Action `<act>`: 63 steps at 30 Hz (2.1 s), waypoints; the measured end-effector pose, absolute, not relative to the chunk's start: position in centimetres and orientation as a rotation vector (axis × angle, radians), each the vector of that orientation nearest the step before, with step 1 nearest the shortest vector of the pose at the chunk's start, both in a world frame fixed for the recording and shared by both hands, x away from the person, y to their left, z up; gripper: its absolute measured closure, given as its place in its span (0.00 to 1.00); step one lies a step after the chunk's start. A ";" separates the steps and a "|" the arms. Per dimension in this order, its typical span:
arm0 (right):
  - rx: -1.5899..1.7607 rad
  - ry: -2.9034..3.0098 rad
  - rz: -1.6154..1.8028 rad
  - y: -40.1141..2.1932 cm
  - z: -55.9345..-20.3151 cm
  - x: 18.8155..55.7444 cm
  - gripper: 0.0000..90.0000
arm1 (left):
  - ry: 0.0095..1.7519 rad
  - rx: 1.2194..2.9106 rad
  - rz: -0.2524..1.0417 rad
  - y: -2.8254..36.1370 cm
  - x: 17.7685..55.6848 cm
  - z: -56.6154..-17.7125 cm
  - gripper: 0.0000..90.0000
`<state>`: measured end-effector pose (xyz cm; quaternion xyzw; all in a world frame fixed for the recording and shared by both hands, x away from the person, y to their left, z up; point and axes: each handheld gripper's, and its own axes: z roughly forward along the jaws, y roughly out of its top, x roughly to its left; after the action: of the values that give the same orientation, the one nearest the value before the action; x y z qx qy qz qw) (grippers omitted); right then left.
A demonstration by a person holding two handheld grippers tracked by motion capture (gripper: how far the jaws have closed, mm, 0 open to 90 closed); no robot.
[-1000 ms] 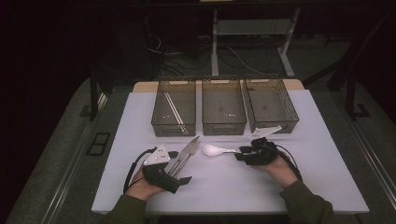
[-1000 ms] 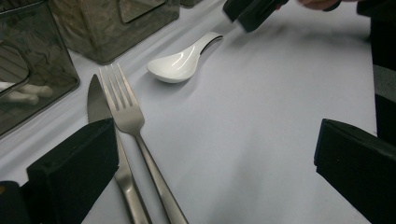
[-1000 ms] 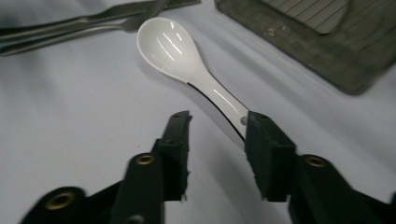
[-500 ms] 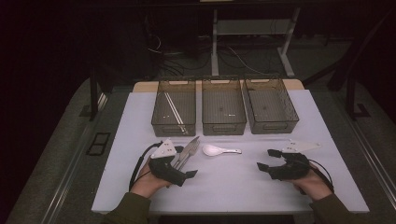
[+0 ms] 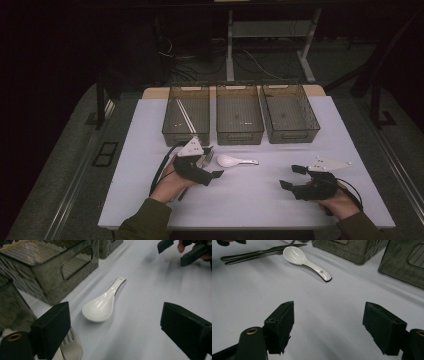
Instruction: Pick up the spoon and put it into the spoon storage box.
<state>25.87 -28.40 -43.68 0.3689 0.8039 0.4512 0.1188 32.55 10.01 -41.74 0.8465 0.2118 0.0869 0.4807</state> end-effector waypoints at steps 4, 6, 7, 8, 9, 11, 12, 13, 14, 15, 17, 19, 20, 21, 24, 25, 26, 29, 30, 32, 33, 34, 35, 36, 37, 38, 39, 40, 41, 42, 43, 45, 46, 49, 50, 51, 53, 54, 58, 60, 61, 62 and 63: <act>1.078 2.353 1.314 -28.4 -43.7 25.9 0.28 | 0.510 2.080 0.219 9.1 33.5 -41.7 0.18; 1.077 2.350 1.311 -28.4 -43.7 25.9 0.28 | 0.514 2.091 0.221 8.6 34.0 -41.9 0.21; 1.076 2.348 1.305 -28.4 -43.7 25.9 0.28 | 0.517 2.098 0.219 8.4 34.2 -41.9 0.22; 1.078 2.347 1.302 -28.4 -43.7 25.9 0.28 | 0.511 2.102 0.216 8.2 34.4 -42.0 0.25; 1.078 2.345 1.301 -28.4 -43.7 26.0 0.28 | 0.513 2.102 0.219 7.9 34.6 -42.1 0.27; 1.085 2.342 1.299 -28.5 -43.7 26.0 0.28 | 0.512 2.113 0.219 7.5 35.0 -42.2 0.30; 1.088 2.340 1.299 -28.5 -43.7 26.0 0.28 | 0.517 2.120 0.222 7.3 35.2 -42.3 0.31; 1.088 2.340 1.298 -28.5 -43.7 26.0 0.28 | 0.521 2.130 0.221 7.1 35.4 -42.4 0.32; 1.088 2.341 1.296 -28.5 -43.7 26.0 0.28 | 0.527 2.137 0.218 6.9 35.6 -42.5 0.33; 1.087 2.341 1.294 -28.5 -43.7 26.0 0.28 | 0.531 2.146 0.221 6.7 35.8 -42.6 0.34; 1.083 2.341 1.292 -28.5 -43.7 26.0 0.28 | 0.542 2.164 0.226 6.5 36.1 -42.8 0.36; 1.083 2.339 1.287 -28.4 -43.8 26.0 0.28 | 0.550 2.167 0.223 6.3 36.2 -43.0 0.37; 1.084 2.340 1.286 -28.4 -43.8 26.0 0.28 | 0.556 2.168 0.220 6.3 36.3 -43.2 0.39; 1.085 2.341 1.285 -28.4 -43.8 26.0 0.28 | 0.558 2.184 0.223 6.3 36.4 -43.4 0.39; 1.083 2.339 1.288 -28.4 -43.7 26.0 0.28 | 0.567 2.206 0.220 6.1 36.4 -43.9 0.41; 1.080 2.338 1.286 -28.4 -43.7 26.0 0.28 | 0.571 2.214 0.213 6.1 36.5 -44.0 0.41; 1.079 2.340 1.287 -28.3 -43.7 26.0 0.28 | 0.567 2.223 0.217 6.1 36.5 -44.1 0.42; 1.073 2.343 1.284 -28.3 -43.7 26.0 0.28 | 0.573 2.251 0.225 6.1 36.4 -44.2 0.46; 1.072 2.343 1.284 -28.3 -43.8 26.0 0.28 | 0.571 2.259 0.226 6.0 36.5 -44.3 0.46; 1.080 2.344 1.283 -28.4 -43.8 26.1 0.28 | 0.558 2.274 0.229 6.0 36.5 -44.5 0.47; 1.080 2.344 1.283 -28.4 -43.8 26.1 0.28 | 0.565 2.277 0.222 5.9 36.5 -44.6 0.47; 1.082 2.344 1.281 -28.4 -43.8 26.1 0.28 | 0.564 2.284 0.225 5.9 36.5 -44.7 0.47; 1.085 2.345 1.279 -28.4 -43.8 26.1 0.28 | 0.560 2.292 0.225 5.9 36.5 -44.7 0.47; 1.086 2.345 1.278 -28.4 -43.8 26.1 0.28 | 0.562 2.295 0.220 5.9 36.4 -44.8 0.48; 1.086 2.345 1.276 -28.4 -43.8 26.1 0.28 | 0.563 2.295 0.217 5.9 36.4 -44.8 0.49; 1.086 2.345 1.276 -28.4 -43.8 26.1 0.28 | 0.563 2.292 0.213 5.9 36.4 -44.8 0.50; 1.084 2.346 1.275 -28.4 -43.8 26.1 0.28 | 0.555 2.293 0.209 5.9 36.3 -44.8 0.51; 1.084 2.346 1.274 -28.4 -43.8 26.1 0.28 | 0.548 2.298 0.213 5.9 36.3 -44.7 0.53; 1.085 2.345 1.273 -28.4 -43.8 26.1 0.28 | 0.547 2.299 0.212 5.8 36.2 -44.7 0.54; 1.087 2.345 1.272 -28.4 -43.8 26.1 0.28 | 0.553 2.290 0.206 5.8 36.2 -44.8 0.55; 1.091 2.342 1.274 -28.4 -43.8 26.1 0.28 | 0.543 2.298 0.202 5.8 36.1 -44.7 0.57; 1.090 2.339 1.276 -28.5 -43.8 26.1 0.28 | 0.527 2.307 0.195 5.8 36.1 -44.7 0.60; 1.090 2.337 1.276 -28.5 -43.8 26.1 0.28 | 0.524 2.307 0.193 5.8 36.0 -44.7 0.61; 1.093 2.335 1.275 -28.5 -43.7 26.1 0.28 | 0.513 2.309 0.171 5.8 36.0 -44.7 0.66; 1.094 2.332 1.273 -28.5 -43.7 26.1 0.28 | 0.508 2.310 0.164 5.8 35.9 -44.7 0.67; 1.095 2.332 1.274 -28.6 -43.7 26.1 0.28 | 0.501 2.311 0.164 5.7 35.9 -44.7 0.69; 1.099 2.328 1.274 -28.6 -43.7 26.2 0.28 | 0.497 2.318 0.166 5.7 35.8 -44.6 0.71; 1.101 2.327 1.274 -28.6 -43.7 26.2 0.28 | 0.504 2.310 0.162 5.6 35.7 -44.6 0.71; 1.099 2.328 1.272 -28.6 -43.7 26.2 0.28 | 0.485 2.318 0.165 5.6 35.5 -44.5 0.75; 1.100 2.327 1.271 -28.6 -43.7 26.2 0.28 | 0.476 2.322 0.168 5.6 35.4 -44.5 0.79; 1.100 2.326 1.273 -28.6 -43.7 26.2 0.28 | 0.466 2.324 0.172 5.6 35.3 -44.4 0.81; 1.101 2.325 1.274 -28.6 -43.7 26.1 0.28 | 0.447 2.322 0.175 5.7 35.3 -44.2 0.85; 1.101 2.325 1.273 -28.6 -43.7 26.2 0.28 | 0.452 2.319 0.177 5.6 35.1 -44.2 0.88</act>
<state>26.15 -28.62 -43.67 0.3800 0.8026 0.4394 0.1354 35.10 5.65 -44.18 0.9067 0.1766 0.0692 0.3766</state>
